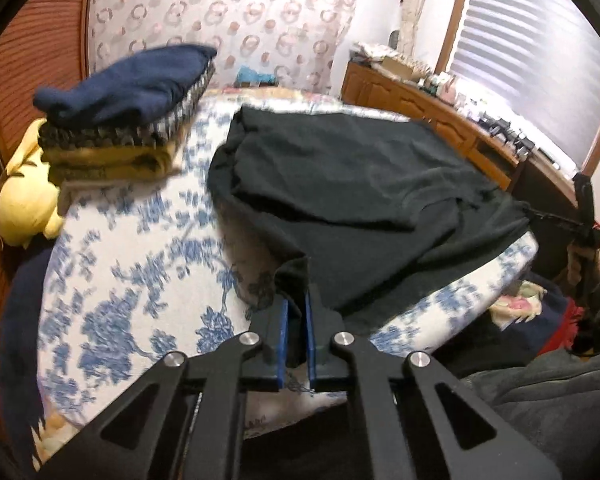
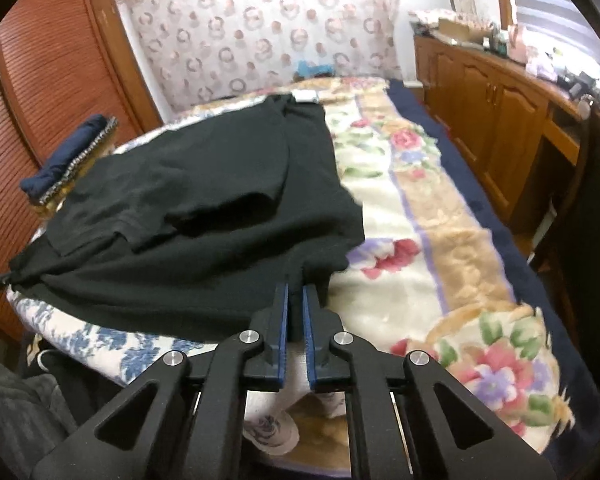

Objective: Fold small clothes
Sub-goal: 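Pinch the folded edge with both grippers, straighten it, release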

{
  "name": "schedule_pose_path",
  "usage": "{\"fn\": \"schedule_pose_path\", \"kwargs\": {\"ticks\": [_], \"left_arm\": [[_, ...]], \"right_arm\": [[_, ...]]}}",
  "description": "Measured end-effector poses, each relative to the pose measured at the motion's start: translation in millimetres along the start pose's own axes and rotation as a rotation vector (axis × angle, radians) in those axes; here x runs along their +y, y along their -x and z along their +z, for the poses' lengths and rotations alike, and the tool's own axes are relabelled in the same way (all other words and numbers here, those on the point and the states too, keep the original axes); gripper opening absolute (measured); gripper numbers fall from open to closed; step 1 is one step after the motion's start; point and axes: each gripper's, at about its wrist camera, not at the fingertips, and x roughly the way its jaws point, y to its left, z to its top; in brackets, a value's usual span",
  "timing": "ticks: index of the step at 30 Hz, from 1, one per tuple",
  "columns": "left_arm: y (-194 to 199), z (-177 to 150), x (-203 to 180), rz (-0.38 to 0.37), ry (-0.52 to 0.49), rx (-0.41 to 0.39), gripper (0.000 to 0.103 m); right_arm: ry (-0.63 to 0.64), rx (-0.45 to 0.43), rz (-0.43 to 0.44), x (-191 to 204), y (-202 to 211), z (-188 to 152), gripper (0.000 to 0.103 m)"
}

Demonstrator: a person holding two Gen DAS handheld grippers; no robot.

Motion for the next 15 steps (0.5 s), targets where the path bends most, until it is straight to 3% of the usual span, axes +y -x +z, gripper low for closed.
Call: {"fn": "schedule_pose_path", "kwargs": {"ticks": [5, 8, 10, 12, 15], "left_arm": [[18, 7, -2, 0.031, -0.024, 0.003, 0.009], [18, 8, -1, 0.058, -0.033, 0.013, 0.025], [15, 8, 1, 0.06, -0.034, 0.012, 0.028], [10, 10, 1, 0.062, -0.038, 0.016, 0.04], [-3, 15, 1, 0.072, -0.04, 0.024, 0.048]], "right_arm": [[0.046, -0.025, -0.024, 7, 31, 6, 0.004], [0.063, -0.034, -0.039, 11, 42, 7, 0.004], [0.068, -0.036, -0.056, 11, 43, 8, 0.01], [0.066, -0.045, -0.064, 12, 43, 10, 0.018], [0.072, -0.059, -0.046, 17, 41, 16, 0.028]]}}
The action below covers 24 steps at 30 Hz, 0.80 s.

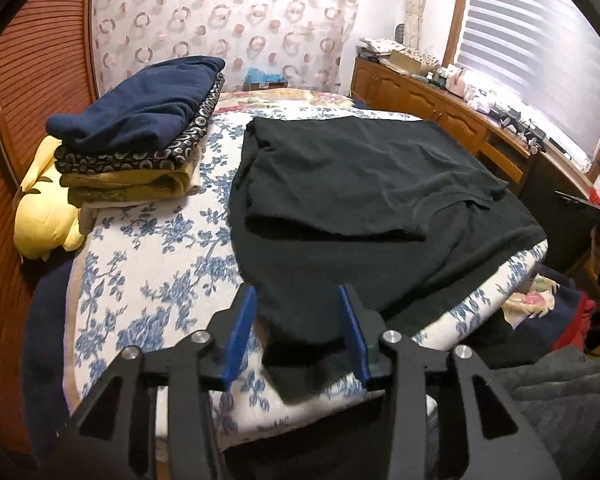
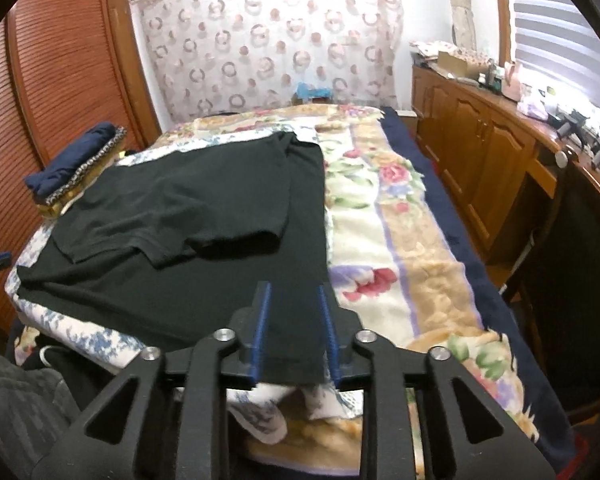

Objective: Fold small clothes
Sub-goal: 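Pinch the folded edge with both grippers, straighten it, release, then pinch the folded edge again with both grippers, pull it taut, release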

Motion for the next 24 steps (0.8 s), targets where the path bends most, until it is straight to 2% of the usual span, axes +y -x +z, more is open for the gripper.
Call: {"fn": "schedule_pose_path", "kwargs": {"ticks": [2, 6, 12, 16, 24], "left_arm": [[-9, 5, 0, -0.006, -0.006, 0.001, 0.057], [-37, 19, 2, -0.004, -0.017, 0.032, 0.058], [-72, 40, 11, -0.002, -0.003, 0.068, 0.058], [-93, 51, 19, 0.015, 0.01, 0.093, 0.058], [-108, 65, 22, 0.038, 0.009, 0.11, 0.057]], "right_arm": [[0.015, -0.008, 0.006, 7, -6, 5, 0.036], [0.046, -0.011, 0.024, 22, -25, 16, 0.049], [0.027, 0.02, 0.047, 31, -74, 34, 0.051], [0.04, 0.059, -0.005, 35, -103, 41, 0.051], [0.05, 0.105, -0.08, 42, -128, 42, 0.052]]}}
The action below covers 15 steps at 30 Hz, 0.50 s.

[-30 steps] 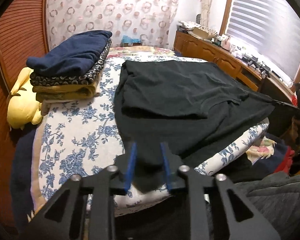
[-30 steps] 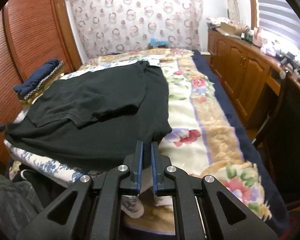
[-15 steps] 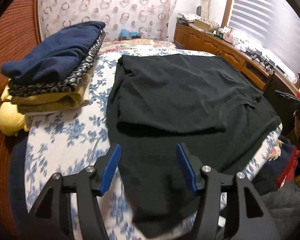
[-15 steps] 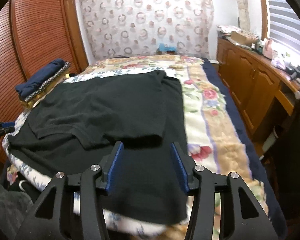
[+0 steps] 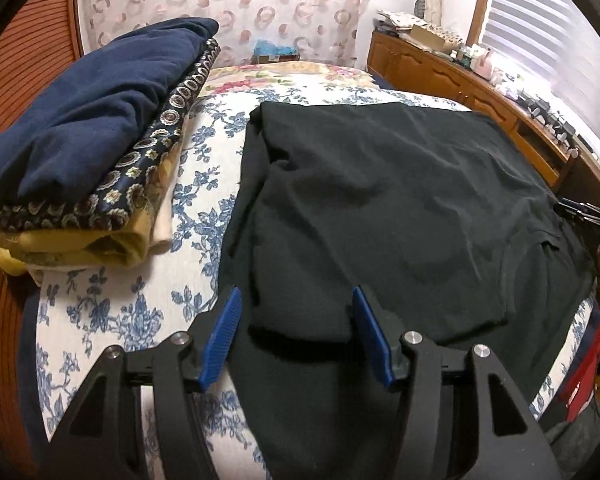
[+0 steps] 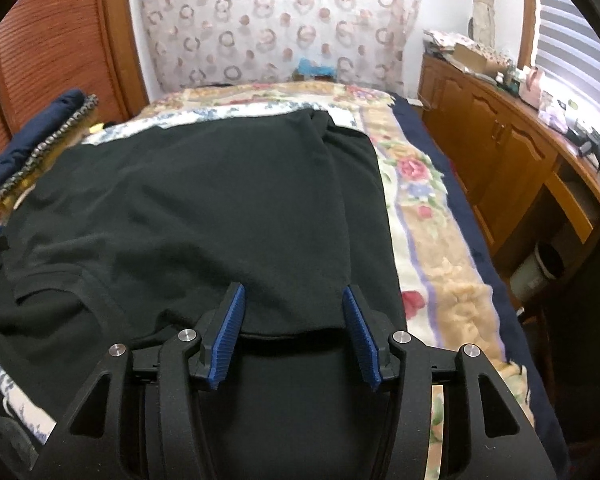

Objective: Fold small clothes
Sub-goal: 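Pinch the folded edge again with both grippers, pull it taut, release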

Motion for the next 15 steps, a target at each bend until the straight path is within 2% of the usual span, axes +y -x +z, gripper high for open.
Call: {"fn": "schedule_pose_path", "kwargs": {"ticks": [6, 15], "left_arm": [[-4.8, 0.1, 4.7, -0.005, 0.016, 0.001, 0.057], [-8.3, -1.6, 0.8, 0.024, -0.026, -0.041, 0.057]], "right_arm": [[0.024, 0.009, -0.025, 3.4, -5.5, -3.3, 0.057], [0.008, 0.004, -0.011, -1.0, -6.4, -5.1, 0.061]]}}
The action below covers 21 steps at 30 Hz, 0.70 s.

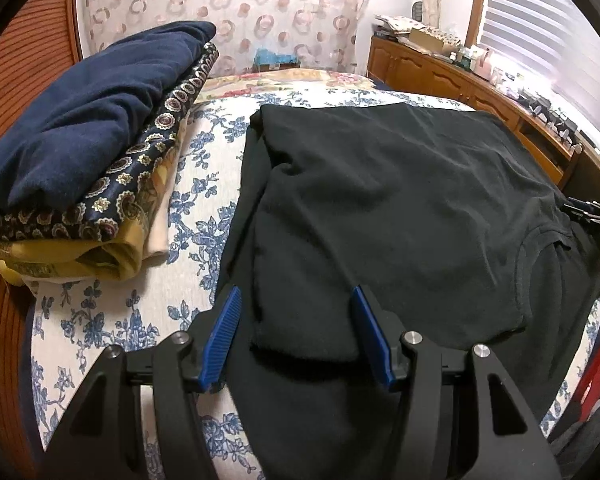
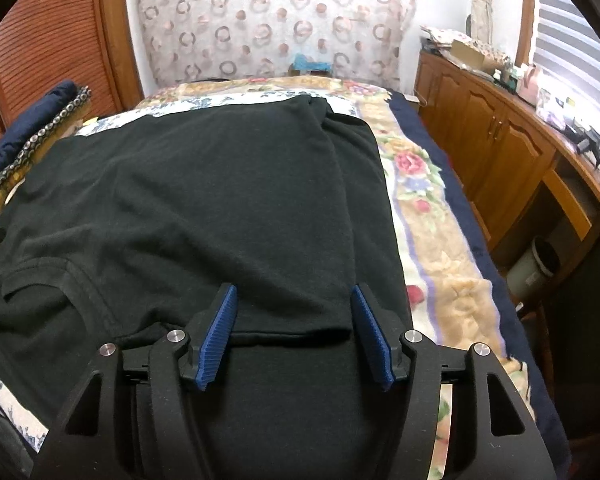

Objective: Fold small clothes
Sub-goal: 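Pinch the folded edge again with both grippers, pull it taut, release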

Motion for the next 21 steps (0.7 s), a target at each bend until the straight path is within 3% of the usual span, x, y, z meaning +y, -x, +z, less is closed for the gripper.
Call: {"fn": "schedule_pose_path", "kwargs": {"ticks": [3, 4, 5, 9, 11, 14, 15, 16, 21], "left_arm": [[0, 1, 2, -0.002, 0.001, -0.002, 0.055], [0, 1, 2, 0.003, 0.003, -0.005, 0.05], [1, 1, 2, -0.001, 0.006, -0.009, 0.039], [4, 2, -3, -0.024, -0.006, -0.016, 0.016], [7, 4, -8, -0.023, -0.025, -0.024, 0.009], [13, 9, -13, -0.035, -0.048, -0.039, 0.004], [16, 10, -14, -0.036, -0.052, -0.05, 0.004], [20, 13, -14, -0.043, -0.051, -0.061, 0.004], [40, 22, -13, -0.078, -0.031, -0.115, 0.003]], "right_arm": [[-0.008, -0.002, 0.004, 0, 0, 0, 0.061], [-0.011, -0.003, 0.006, 0, 0, 0, 0.061], [-0.013, -0.004, 0.008, 0, 0, 0, 0.061], [-0.027, -0.011, 0.016, -2, 0, 0, 0.059], [-0.034, -0.016, 0.008, -2, 1, 0, 0.052], [-0.009, -0.023, 0.02, 2, 3, 1, 0.032], [0.01, -0.023, 0.022, 4, 3, 1, 0.017], [0.041, -0.029, 0.014, 8, 5, 1, 0.012], [0.088, -0.069, 0.023, 15, 16, 4, 0.008]]}}
